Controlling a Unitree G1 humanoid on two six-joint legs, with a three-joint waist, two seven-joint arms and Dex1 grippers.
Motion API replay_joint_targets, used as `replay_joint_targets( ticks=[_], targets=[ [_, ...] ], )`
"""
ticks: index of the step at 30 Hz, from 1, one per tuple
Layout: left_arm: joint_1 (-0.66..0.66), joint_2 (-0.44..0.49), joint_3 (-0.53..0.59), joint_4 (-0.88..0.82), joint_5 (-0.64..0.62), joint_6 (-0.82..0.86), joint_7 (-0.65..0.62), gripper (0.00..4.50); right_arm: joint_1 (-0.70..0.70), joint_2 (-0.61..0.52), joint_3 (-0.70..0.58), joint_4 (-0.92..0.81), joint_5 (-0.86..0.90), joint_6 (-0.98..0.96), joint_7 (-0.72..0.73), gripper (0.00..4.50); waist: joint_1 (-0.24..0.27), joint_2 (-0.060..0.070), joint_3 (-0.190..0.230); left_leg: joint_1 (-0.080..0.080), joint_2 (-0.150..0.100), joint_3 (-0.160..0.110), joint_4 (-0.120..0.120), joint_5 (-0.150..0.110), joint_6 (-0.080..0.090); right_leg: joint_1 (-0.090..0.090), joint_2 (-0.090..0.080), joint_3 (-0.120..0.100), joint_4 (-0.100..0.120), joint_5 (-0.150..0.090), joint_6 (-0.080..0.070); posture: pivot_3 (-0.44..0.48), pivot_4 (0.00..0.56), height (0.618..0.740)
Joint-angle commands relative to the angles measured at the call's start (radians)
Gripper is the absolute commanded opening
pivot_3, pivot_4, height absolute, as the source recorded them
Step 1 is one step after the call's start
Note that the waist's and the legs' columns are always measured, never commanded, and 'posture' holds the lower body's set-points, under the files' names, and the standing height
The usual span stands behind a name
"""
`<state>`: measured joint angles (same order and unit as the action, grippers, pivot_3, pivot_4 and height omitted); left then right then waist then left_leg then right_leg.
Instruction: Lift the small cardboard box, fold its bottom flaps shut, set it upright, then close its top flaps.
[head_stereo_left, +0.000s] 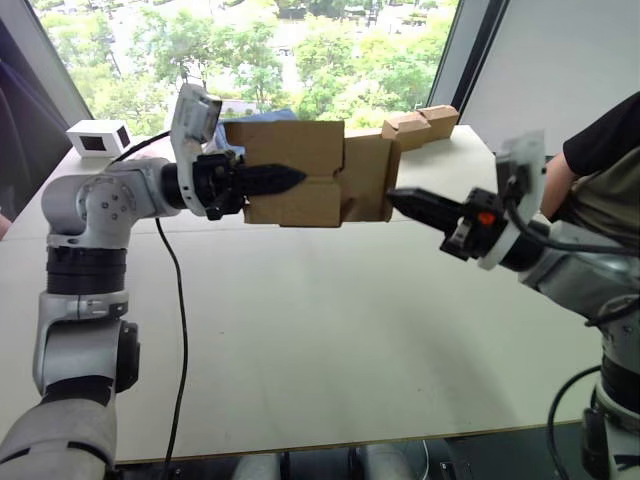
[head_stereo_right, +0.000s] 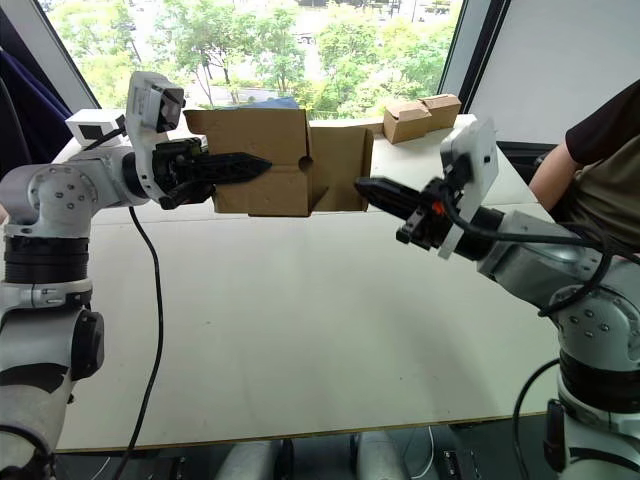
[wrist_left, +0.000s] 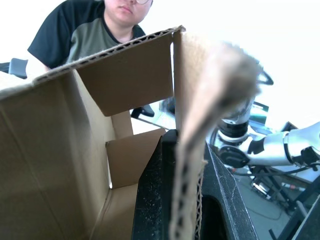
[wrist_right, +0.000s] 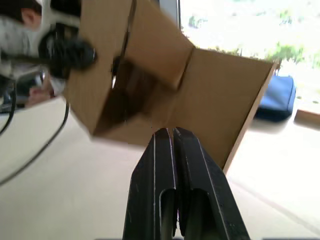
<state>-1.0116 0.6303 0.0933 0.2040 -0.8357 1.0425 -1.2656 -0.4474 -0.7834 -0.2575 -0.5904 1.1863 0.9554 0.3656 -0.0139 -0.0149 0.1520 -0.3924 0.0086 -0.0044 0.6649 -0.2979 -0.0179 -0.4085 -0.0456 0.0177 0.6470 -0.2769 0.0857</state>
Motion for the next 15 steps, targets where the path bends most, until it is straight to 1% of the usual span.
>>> replay_joint_targets(
  ticks=[1,6,15],
  targets=[
    [-0.033,0.007,0.016,-0.012,-0.008,-0.013,-0.005,0.0,0.007,-0.007,0.015,-0.036,-0.044,-0.038,0.025,0.06,-0.003,0.0,0.0,0.0,0.001,0.0,0.0,0.0,0.0,0.0,0.001,0.0,0.0,0.0,0.0,0.0,0.15,0.74],
    [-0.039,0.002,0.012,-0.027,-0.016,-0.005,-0.006,0.0,-0.023,0.031,0.062,-0.022,-0.096,-0.069,0.02,0.06,0.0,0.0,0.0,0.0,0.001,0.0,0.0,0.0,0.0,0.0,0.002,0.0,0.0,0.0,0.0,0.0,0.15,0.74],
    [-0.024,-0.005,0.008,-0.055,-0.027,0.013,0.003,0.0,-0.121,0.156,0.132,-0.008,-0.09,-0.08,-0.03,0.06,0.001,0.0,0.0,0.0,0.001,0.0,0.0,0.0,0.0,0.0,0.001,0.0,0.0,0.0,0.0,0.0,0.15,0.74]
  ],
)
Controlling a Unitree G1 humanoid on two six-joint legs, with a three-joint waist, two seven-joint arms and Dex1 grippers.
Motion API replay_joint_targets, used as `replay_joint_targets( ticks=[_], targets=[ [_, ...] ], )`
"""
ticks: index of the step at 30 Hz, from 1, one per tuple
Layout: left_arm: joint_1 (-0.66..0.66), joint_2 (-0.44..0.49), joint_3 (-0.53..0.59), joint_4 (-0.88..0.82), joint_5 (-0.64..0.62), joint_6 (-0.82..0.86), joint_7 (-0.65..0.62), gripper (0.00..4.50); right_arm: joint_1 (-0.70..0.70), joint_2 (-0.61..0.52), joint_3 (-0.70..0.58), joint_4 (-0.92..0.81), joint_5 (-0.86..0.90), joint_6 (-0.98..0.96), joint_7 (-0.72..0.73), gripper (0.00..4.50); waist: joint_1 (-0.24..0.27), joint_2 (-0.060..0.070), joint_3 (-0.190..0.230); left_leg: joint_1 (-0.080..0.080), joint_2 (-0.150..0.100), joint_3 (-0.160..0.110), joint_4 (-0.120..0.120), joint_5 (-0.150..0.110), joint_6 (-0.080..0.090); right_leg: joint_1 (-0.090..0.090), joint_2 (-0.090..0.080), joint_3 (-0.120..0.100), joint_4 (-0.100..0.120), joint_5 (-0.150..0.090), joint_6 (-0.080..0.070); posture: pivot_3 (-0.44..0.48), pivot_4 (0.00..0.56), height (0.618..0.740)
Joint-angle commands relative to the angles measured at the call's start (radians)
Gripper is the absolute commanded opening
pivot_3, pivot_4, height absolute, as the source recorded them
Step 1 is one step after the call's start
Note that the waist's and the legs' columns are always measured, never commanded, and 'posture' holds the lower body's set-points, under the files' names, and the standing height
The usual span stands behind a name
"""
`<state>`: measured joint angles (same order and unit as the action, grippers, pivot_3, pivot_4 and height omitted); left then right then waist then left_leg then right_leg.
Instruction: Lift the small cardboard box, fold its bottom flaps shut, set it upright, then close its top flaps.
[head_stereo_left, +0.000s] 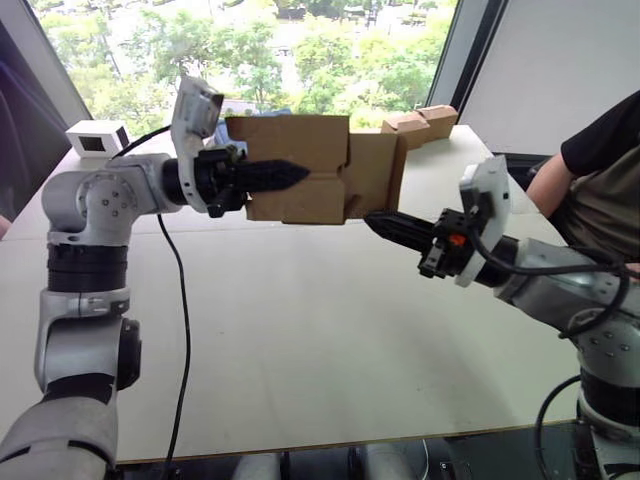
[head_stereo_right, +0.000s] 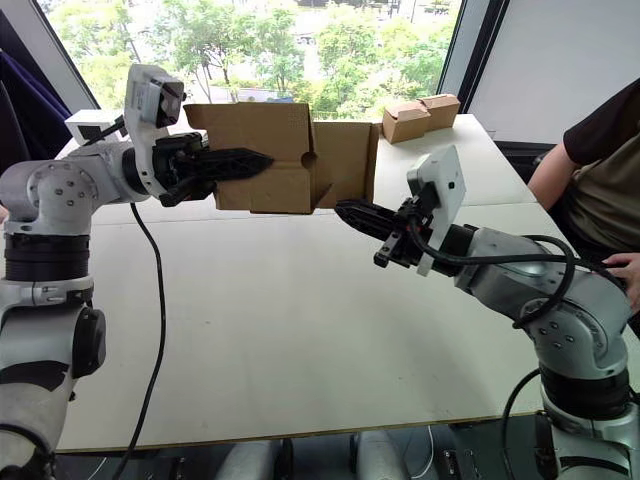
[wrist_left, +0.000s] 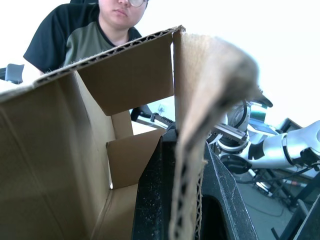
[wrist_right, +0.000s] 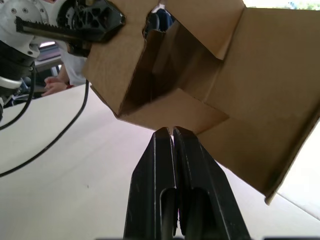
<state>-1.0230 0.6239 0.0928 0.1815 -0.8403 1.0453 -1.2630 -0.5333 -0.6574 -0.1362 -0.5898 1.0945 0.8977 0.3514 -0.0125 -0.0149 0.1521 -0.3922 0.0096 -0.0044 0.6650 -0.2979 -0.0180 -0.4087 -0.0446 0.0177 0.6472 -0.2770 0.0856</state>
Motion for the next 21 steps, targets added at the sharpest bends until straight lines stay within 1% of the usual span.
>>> replay_joint_targets(
  ticks=[1,6,9,11,13,15,17,19,21],
  targets=[
    [-0.012,0.0,0.009,-0.035,-0.023,0.011,0.001,0.0,-0.041,0.039,0.016,-0.008,0.001,-0.022,-0.017,0.06,0.0,0.0,0.0,0.0,0.0,0.0,0.0,0.0,0.0,0.0,0.0,0.0,0.0,0.0,0.0,0.0,0.15,0.74],
    [-0.009,-0.007,0.009,-0.043,-0.024,0.017,0.004,0.0,-0.066,0.085,0.049,-0.009,0.001,-0.02,-0.028,0.06,0.0,0.0,0.0,0.0,0.0,0.0,0.0,0.0,0.0,0.0,0.0,0.0,0.0,0.0,0.0,0.0,0.15,0.74],
    [-0.011,-0.009,0.012,-0.042,-0.025,0.018,0.006,0.0,-0.071,0.094,0.056,-0.007,-0.008,-0.02,-0.026,0.06,0.0,0.0,0.0,0.0,0.0,0.0,0.0,0.0,0.0,0.0,0.0,0.0,0.0,0.0,0.0,0.0,0.15,0.74],
    [-0.011,-0.01,0.013,-0.042,-0.025,0.016,0.007,0.0,-0.068,0.085,0.054,-0.003,-0.024,-0.021,-0.016,0.06,0.0,0.0,0.0,0.0,0.0,0.0,0.0,0.0,0.0,0.0,0.0,0.0,0.0,0.0,0.0,0.0,0.15,0.74],
    [-0.011,-0.007,0.015,-0.043,-0.025,0.014,0.007,0.0,-0.059,0.046,0.037,0.005,-0.053,-0.025,0.015,0.06,0.0,0.0,0.0,0.0,0.0,0.0,0.0,0.0,0.0,0.0,0.0,0.0,0.0,0.0,0.0,0.0,0.15,0.74],
    [-0.013,-0.001,0.019,-0.041,-0.025,0.014,0.005,0.0,-0.053,-0.012,-0.018,0.031,-0.052,-0.024,0.065,0.06,0.001,0.0,0.0,0.0,0.0,0.0,0.0,0.0,0.0,0.0,0.0,0.0,0.0,0.0,0.0,0.0,0.15,0.74],
    [-0.017,0.007,0.023,-0.038,-0.026,0.014,0.002,0.0,-0.054,-0.073,-0.119,0.072,0.06,0.009,0.112,0.06,0.002,0.0,0.0,0.0,-0.001,0.0,0.0,0.0,0.0,0.0,0.0,0.0,0.0,0.0,0.0,0.0,0.15,0.74],
    [-0.019,0.014,0.024,-0.036,-0.024,0.011,-0.001,0.0,-0.059,-0.118,-0.206,0.12,0.193,0.042,0.126,0.06,0.002,0.0,0.0,0.0,-0.001,0.0,0.0,0.0,0.0,0.0,-0.001,0.0,0.0,0.0,0.0,0.0,0.15,0.74],
    [-0.022,0.019,0.026,-0.034,-0.025,0.009,-0.004,0.0,-0.061,-0.149,-0.261,0.168,0.242,0.05,0.123,0.06,0.001,0.0,0.0,0.0,-0.001,0.0,0.0,0.0,0.0,0.001,-0.001,0.0,0.0,0.0,0.0,0.0,0.15,0.74]
  ],
)
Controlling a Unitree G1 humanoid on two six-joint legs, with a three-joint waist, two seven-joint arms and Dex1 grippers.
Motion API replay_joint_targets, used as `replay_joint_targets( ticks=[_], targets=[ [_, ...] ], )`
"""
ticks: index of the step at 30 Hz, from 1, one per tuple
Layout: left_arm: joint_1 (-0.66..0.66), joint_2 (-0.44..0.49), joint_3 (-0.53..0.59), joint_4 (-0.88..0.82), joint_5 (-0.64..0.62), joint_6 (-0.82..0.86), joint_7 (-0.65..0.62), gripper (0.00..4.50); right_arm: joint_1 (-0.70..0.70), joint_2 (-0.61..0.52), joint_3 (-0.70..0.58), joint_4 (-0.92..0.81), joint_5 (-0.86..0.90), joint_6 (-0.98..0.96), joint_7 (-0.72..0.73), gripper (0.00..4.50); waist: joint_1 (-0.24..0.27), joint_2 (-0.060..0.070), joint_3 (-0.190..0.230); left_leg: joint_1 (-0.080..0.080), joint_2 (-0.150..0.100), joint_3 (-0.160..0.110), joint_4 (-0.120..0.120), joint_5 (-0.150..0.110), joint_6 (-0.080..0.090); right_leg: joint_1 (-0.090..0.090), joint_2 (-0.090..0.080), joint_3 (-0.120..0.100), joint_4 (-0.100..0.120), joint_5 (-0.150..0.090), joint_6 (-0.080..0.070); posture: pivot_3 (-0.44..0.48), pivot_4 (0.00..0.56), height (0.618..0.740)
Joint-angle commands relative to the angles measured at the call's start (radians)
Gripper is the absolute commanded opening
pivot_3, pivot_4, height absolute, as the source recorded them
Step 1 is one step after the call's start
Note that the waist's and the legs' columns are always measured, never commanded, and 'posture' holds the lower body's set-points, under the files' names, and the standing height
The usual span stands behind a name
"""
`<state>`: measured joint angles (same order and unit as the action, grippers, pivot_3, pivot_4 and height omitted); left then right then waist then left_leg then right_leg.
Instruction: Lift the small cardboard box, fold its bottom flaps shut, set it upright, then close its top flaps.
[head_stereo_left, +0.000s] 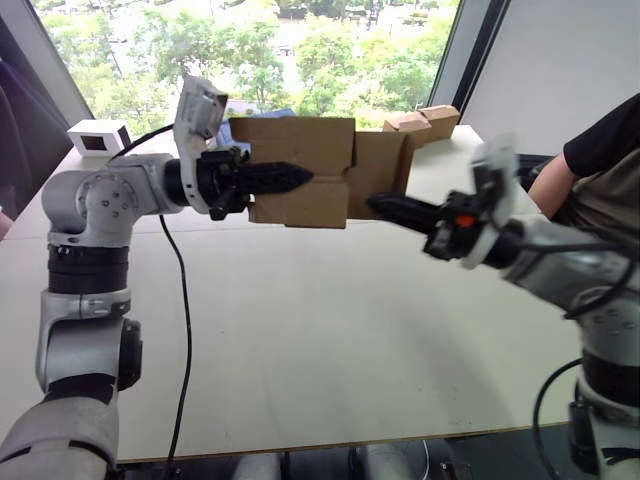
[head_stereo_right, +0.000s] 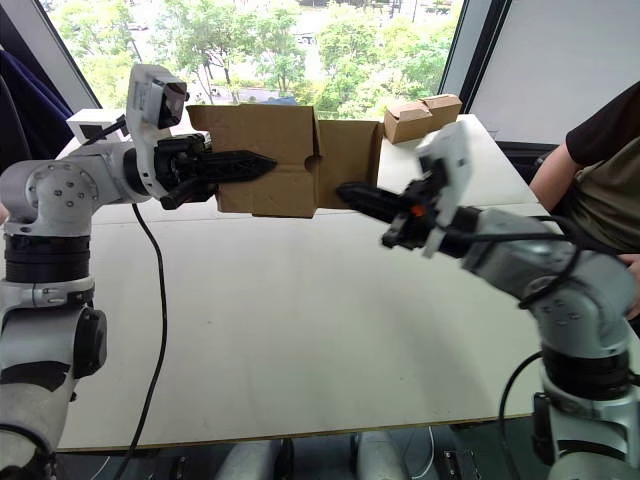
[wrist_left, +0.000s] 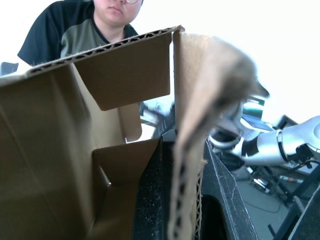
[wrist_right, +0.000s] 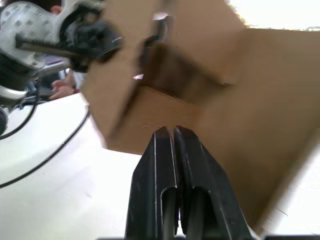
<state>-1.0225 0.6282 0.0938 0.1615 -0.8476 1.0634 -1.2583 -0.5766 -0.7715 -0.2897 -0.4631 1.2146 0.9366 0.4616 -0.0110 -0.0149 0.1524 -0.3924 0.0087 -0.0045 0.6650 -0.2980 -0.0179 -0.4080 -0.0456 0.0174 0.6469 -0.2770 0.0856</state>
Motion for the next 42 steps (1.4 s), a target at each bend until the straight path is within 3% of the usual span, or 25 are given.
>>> replay_joint_targets(
  ticks=[1,4,9,14,26,40,42],
  targets=[
    [-0.024,0.016,0.025,-0.014,-0.018,-0.011,-0.01,0.0,-0.015,-0.043,-0.126,0.073,0.119,0.006,0.012,0.06,0.0,0.0,0.0,0.0,0.0,0.0,0.0,0.0,0.0,0.0,0.0,0.0,0.0,0.0,0.0,0.0,0.15,0.74],
    [-0.028,0.015,0.026,-0.018,-0.02,-0.013,-0.012,0.0,0.003,-0.05,-0.134,0.165,0.013,-0.044,0.018,0.06,-0.003,0.0,0.0,0.0,0.001,0.0,0.0,0.0,0.0,0.0,0.001,0.0,0.0,0.0,0.0,0.0,0.15,0.74],
    [-0.04,0.012,0.026,-0.038,-0.036,-0.003,-0.015,0.0,0.006,-0.02,-0.029,0.301,-0.241,-0.179,0.045,0.06,-0.002,0.0,0.0,0.0,0.001,0.001,0.0,0.0,0.0,0.0,0.001,0.001,0.0,0.0,0.0,0.0,0.15,0.74],
    [-0.046,0.015,0.029,-0.053,-0.052,0.005,-0.009,0.0,-0.025,0.028,0.055,0.323,-0.341,-0.232,0.105,0.06,-0.003,0.001,0.001,0.0,0.001,0.002,0.0,0.0,0.0,-0.001,0.001,0.001,0.0,0.0,0.0,0.0,0.15,0.74],
    [-0.053,0.021,0.015,-0.001,-0.026,-0.025,-0.013,0.0,-0.03,0.177,0.018,0.089,-0.023,-0.075,0.053,0.06,0.0,0.001,0.001,0.0,0.0,0.001,0.0,0.0,0.0,0.0,0.0,0.001,0.001,0.0,0.0,0.0,0.15,0.74],
    [-0.071,0.008,0.015,0.028,-0.021,-0.03,-0.017,0.0,-0.035,0.384,0.03,0.083,0.157,-0.131,-0.128,0.06,-0.003,0.001,0.001,0.0,0.001,0.001,0.0,0.0,0.0,-0.001,0.0,0.001,0.001,0.0,0.0,0.0,0.15,0.74],
    [-0.074,0.01,0.018,0.032,-0.021,-0.029,-0.016,0.0,-0.031,0.416,0.024,0.09,0.196,-0.143,-0.143,0.57,-0.002,0.001,0.001,0.0,0.001,0.001,0.0,0.0,0.0,-0.001,0.0,0.001,0.001,0.0,0.0,0.0,0.15,0.74]
  ],
)
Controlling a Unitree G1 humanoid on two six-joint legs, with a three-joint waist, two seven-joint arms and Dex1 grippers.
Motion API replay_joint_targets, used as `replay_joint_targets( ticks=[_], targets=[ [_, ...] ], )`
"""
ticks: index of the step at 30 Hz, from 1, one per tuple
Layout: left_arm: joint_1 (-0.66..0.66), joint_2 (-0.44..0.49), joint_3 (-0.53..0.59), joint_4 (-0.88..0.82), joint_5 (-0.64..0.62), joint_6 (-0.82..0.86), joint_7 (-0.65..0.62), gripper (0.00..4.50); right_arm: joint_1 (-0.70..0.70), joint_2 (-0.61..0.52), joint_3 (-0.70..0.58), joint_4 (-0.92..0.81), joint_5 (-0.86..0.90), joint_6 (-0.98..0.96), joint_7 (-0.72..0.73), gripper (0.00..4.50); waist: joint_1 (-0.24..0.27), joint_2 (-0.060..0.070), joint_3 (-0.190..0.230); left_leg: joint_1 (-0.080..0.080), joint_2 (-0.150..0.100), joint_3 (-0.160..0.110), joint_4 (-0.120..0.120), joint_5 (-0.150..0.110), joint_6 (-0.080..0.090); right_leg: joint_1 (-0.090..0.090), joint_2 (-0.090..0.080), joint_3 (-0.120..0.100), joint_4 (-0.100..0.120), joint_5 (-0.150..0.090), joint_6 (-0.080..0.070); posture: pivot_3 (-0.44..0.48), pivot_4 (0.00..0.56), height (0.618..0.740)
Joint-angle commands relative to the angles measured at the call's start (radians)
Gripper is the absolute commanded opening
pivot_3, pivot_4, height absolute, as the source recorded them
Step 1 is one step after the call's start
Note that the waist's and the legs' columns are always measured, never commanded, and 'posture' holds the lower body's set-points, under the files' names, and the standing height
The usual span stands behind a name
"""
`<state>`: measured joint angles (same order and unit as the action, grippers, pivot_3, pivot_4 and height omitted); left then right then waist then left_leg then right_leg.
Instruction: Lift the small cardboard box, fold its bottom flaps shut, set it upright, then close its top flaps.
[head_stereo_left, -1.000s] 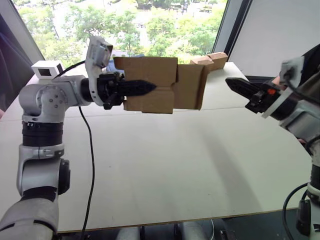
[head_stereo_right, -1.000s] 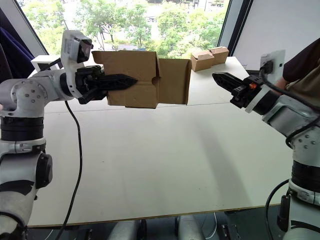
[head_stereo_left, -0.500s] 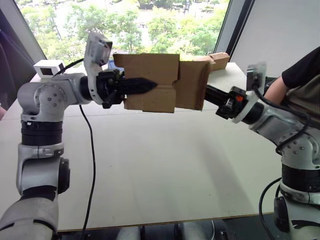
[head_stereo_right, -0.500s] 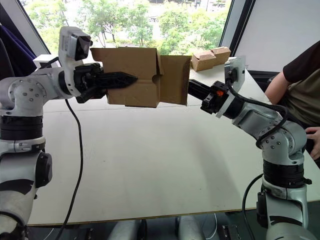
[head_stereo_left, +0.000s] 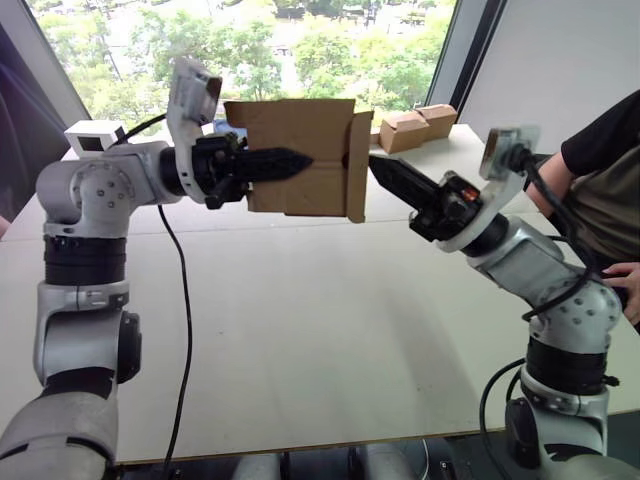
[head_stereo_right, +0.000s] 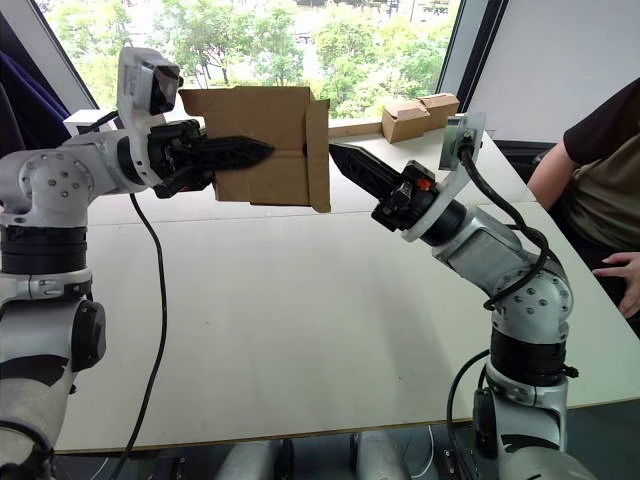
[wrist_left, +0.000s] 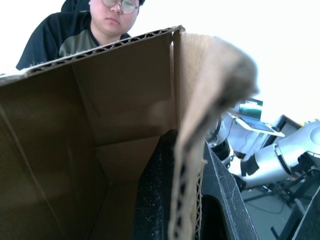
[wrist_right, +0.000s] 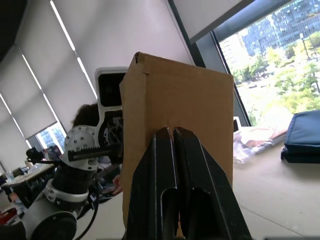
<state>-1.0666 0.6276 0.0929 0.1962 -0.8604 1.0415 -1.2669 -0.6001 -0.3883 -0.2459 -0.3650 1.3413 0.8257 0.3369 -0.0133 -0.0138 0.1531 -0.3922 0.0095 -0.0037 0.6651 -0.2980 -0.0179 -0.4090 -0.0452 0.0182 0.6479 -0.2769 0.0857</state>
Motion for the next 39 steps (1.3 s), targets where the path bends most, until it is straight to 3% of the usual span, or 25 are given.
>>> replay_joint_targets(
  ticks=[1,5,31,34,37,39],
  targets=[
    [-0.031,0.011,0.021,-0.002,-0.009,-0.006,-0.007,0.0,-0.004,0.043,-0.021,-0.006,0.083,-0.036,-0.022,0.78,0.0,0.0,0.0,0.0,0.0,0.0,0.0,0.0,0.0,0.0,0.0,0.0,0.0,0.0,0.0,0.0,0.15,0.74],
    [-0.031,0.012,0.024,-0.002,-0.011,-0.004,-0.003,0.0,0.008,0.067,-0.023,0.004,0.106,-0.056,-0.037,2.29,-0.001,0.0,0.0,0.0,0.0,0.0,0.0,0.0,0.0,0.0,0.0,0.0,0.0,0.0,0.0,0.0,0.15,0.74],
    [-0.039,-0.003,0.05,0.01,-0.029,0.003,0.025,0.0,0.147,0.204,0.05,-0.053,0.208,-0.151,-0.143,2.29,-0.002,0.0,0.0,0.0,0.0,0.0,0.0,0.0,0.0,0.0,0.0,0.0,0.0,0.0,0.0,0.0,0.15,0.74],
    [-0.038,-0.004,0.052,0.005,-0.033,0.006,0.027,0.0,0.149,0.208,0.056,-0.055,0.211,-0.162,-0.155,1.63,-0.002,0.0,0.0,0.0,0.0,0.0,0.0,0.0,0.0,0.0,0.0,0.0,0.0,0.0,0.0,0.0,0.15,0.74],
    [-0.037,-0.005,0.052,0.005,-0.036,0.006,0.028,0.0,0.149,0.212,0.061,-0.057,0.214,-0.17,-0.165,0.64,-0.002,0.0,0.0,0.0,0.0,0.0,0.0,0.0,0.0,0.0,0.0,0.0,0.0,0.0,0.0,0.0,0.15,0.74],
    [-0.036,-0.004,0.051,0.007,-0.036,0.003,0.027,0.0,0.148,0.216,0.065,-0.056,0.212,-0.177,-0.172,0.64,-0.002,0.0,0.0,0.0,0.0,0.0,0.0,0.0,0.0,0.0,0.0,0.0,0.0,0.0,0.0,0.0,0.15,0.74]
  ],
)
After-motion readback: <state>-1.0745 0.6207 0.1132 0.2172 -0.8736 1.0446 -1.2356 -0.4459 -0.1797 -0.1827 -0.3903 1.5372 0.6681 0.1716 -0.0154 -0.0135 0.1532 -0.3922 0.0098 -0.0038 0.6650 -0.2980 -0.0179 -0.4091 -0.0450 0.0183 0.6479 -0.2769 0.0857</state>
